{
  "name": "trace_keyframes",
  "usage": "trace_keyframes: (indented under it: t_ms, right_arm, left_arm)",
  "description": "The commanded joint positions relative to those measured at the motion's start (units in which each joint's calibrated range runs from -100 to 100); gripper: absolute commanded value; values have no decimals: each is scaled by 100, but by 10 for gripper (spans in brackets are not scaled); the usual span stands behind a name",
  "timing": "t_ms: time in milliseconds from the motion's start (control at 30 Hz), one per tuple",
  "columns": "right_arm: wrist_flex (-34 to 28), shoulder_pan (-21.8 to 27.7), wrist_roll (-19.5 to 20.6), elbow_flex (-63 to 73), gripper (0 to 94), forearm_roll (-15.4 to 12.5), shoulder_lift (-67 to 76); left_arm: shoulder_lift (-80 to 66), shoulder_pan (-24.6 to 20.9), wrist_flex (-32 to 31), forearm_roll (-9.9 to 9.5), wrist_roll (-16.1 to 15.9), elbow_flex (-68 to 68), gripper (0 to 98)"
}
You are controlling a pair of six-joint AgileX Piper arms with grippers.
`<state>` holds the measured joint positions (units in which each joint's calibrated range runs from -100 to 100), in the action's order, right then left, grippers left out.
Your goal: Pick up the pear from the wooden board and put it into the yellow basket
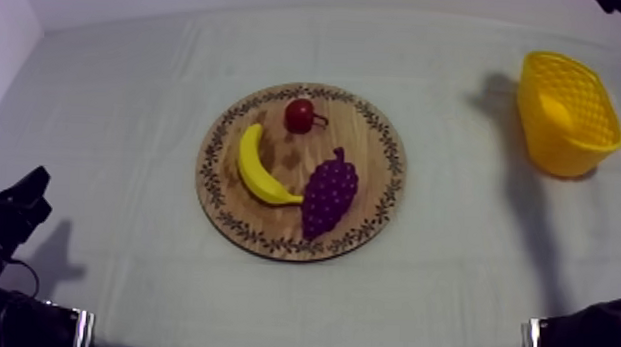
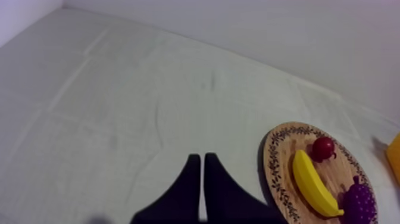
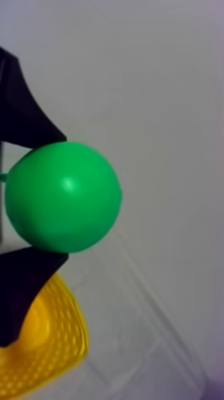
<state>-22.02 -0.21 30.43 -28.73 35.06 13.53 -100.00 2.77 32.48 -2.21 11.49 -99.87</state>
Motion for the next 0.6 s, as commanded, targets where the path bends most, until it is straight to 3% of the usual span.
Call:
trace_keyframes:
  t_ms: [0, 200, 433, 567]
  right_arm:
    - [258, 420, -693, -317, 409, -470, 27]
    - [655, 746, -1983, -1148, 408, -1512, 7]
    - [765, 817, -3749, -1666, 408, -3213, -203]
    - [963, 849, -4380, -1915, 407, -3826, -383]
  left_arm:
    - [0, 1, 1, -2, 0, -2, 1]
    - [0, 1, 1, -2, -1, -2, 1]
    - [0, 1, 1, -2, -3, -2, 1]
    - [0, 1, 1, -2, -4, -2, 1]
